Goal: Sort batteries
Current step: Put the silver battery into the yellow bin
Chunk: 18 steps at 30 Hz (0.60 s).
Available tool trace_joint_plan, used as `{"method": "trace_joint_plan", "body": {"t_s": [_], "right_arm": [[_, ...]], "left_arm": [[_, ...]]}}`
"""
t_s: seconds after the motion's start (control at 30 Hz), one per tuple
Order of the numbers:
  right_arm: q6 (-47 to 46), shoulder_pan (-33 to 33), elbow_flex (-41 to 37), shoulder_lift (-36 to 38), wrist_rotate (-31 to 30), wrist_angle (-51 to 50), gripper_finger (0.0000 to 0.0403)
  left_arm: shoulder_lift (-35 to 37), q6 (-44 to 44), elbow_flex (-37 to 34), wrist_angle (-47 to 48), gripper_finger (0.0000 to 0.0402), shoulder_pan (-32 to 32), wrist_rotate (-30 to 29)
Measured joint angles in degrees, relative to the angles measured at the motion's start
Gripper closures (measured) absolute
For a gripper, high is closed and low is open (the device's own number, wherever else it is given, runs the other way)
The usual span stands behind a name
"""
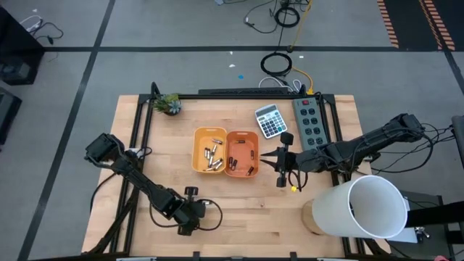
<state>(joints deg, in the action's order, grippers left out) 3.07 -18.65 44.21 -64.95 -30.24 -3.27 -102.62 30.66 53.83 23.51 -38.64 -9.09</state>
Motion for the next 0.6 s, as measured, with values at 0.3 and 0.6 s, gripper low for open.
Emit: {"method": "trace_joint_plan", "body": {"t_s": [0.3, 0.6], "right_arm": [[0.1, 0.0, 0.0, 0.0, 0.0, 0.0, 0.0339], [0.1, -0.2, 0.0, 0.0, 0.0, 0.0, 0.0339]], "left_arm": [[0.8, -2.3, 0.7, 0.3, 0.038, 0.0, -0.1], [4.4, -2.1, 0.8, 2.3, 0.0381, 0.3, -2.0]]}}
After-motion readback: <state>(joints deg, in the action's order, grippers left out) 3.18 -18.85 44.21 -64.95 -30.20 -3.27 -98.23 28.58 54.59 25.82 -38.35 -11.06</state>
